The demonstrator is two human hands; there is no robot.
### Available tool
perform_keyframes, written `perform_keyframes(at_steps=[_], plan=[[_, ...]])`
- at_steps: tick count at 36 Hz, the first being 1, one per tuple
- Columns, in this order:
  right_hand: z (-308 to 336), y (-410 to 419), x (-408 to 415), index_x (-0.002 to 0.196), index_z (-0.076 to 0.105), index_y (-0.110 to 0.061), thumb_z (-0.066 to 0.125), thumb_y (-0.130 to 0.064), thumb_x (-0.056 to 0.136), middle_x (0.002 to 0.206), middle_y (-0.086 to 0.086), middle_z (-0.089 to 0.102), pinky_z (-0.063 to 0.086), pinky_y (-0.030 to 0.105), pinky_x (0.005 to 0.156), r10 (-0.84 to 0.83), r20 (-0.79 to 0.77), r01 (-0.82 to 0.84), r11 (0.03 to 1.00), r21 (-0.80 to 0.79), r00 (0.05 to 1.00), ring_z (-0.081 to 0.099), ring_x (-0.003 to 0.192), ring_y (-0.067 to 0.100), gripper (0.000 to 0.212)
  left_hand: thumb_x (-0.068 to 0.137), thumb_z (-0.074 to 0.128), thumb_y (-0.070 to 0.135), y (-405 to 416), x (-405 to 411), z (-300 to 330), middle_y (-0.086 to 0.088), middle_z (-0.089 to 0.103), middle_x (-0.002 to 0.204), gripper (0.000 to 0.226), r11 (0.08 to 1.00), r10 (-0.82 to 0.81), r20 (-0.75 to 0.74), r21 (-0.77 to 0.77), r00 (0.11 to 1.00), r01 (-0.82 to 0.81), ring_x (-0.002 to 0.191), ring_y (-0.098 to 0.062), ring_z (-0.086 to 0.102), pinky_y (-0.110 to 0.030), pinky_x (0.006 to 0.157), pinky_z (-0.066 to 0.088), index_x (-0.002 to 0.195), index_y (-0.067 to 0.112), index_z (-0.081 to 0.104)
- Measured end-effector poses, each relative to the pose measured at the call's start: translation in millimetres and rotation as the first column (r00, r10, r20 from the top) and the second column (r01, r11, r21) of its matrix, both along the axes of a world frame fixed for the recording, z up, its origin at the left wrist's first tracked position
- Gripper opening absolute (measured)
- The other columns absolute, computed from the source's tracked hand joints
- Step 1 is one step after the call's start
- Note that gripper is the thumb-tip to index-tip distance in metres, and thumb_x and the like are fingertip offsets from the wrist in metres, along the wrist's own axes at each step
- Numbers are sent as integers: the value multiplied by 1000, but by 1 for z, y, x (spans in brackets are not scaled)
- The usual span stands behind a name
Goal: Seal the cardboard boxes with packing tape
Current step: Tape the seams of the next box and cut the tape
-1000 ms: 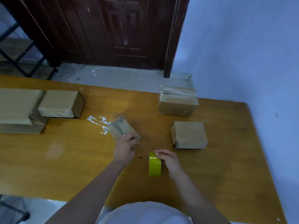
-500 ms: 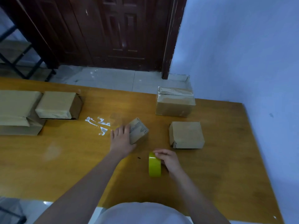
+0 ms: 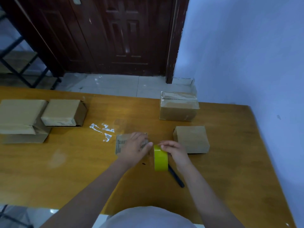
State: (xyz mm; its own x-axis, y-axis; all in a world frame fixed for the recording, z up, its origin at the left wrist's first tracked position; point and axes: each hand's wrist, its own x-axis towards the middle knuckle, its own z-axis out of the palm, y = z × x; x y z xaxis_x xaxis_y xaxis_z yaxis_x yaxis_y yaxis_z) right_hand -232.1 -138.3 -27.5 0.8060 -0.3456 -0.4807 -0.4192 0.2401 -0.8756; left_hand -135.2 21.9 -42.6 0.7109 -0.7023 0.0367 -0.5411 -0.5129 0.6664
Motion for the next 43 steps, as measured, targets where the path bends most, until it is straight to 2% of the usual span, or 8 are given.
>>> perform_keyframes(at_steps=[4, 11, 20, 24, 28, 31, 37, 43], plan=[[14, 1, 14, 85, 72, -15, 63, -4, 85, 91, -3, 69, 46, 18, 75, 39, 28, -37, 997, -74, 999, 62, 89, 8, 14, 86, 48, 64, -17, -9, 23, 5, 57, 94, 53, 997, 39, -135, -66, 990, -48, 94, -5, 46, -11, 75, 35, 101, 16, 64], [27, 4, 32, 80, 74, -18, 66, -8, 82, 92, 4, 72, 50, 30, 84, -19, 79, 28, 993, -114, 997, 65, 93, 18, 13, 88, 67, 27, -35, -11, 38, 5, 61, 83, 12, 931, 290, -379, -101, 879, -350, 83, -15, 58, -31, 75, 49, 84, 18, 60], [45, -5, 32, 96, 72, 3, 63, 3, 83, 105, 9, 69, 49, 14, 78, -193, 241, 202, 979, -12, 951, 63, 97, 12, 16, 85, 70, 24, -53, 3, 64, 3, 53, 65, 29, 955, 210, -255, -155, 944, -254, 62, -9, 47, -23, 55, 33, 61, 21, 53], [58, -11, 33, 95, 74, -10, 60, -1, 87, 111, -1, 68, 45, 31, 95, -178, 266, 181, 983, 12, 947, 60, 110, 16, 18, 87, 68, 19, -60, 7, 76, -1, 55, 67, 24, 959, 174, -186, -190, 967, -209, 63, -10, 45, -18, 53, 29, 68, 10, 58], [68, -7, 22, 136, 49, -22, 54, -28, 95, 139, -13, 43, 31, 23, 102, -111, 240, 118, 993, -13, 964, 40, 126, 4, 42, 89, 65, 16, -67, 12, 78, 3, 47, 57, 33, 942, 258, -194, -167, 946, -291, 55, -11, 39, -26, 51, 29, 61, 17, 47], [69, -4, 9, 132, 50, -27, 53, -35, 94, 144, -16, 33, 33, 19, 99, -29, 269, 57, 994, -97, 963, 35, 130, 2, 39, 92, 60, 12, -66, 17, 78, 1, 50, 60, 33, 930, 325, -261, -86, 909, -357, 56, -12, 42, -24, 51, 31, 62, 16, 48], [84, -10, -14, 104, 63, -13, 52, -30, 96, 105, 11, 63, 48, 30, 84, 167, 233, -114, 968, -224, 958, 61, 94, 20, 21, 90, 54, -2, -61, 31, 72, -13, 58, 62, 23, 881, 358, -574, -52, 736, -469, 54, -24, 56, -23, 44, 48, 67, 1, 56], [81, 6, -7, 89, 52, 12, 56, -41, 92, 76, 27, 52, 39, 31, 62, 173, 203, -109, 950, -292, 964, 51, 66, 22, 54, 78, 62, -6, -67, 50, 79, 4, 53, 46, 30, 920, 365, -442, 38, 819, -389, 49, -15, 52, -23, 49, 39, 55, 11, 52]])
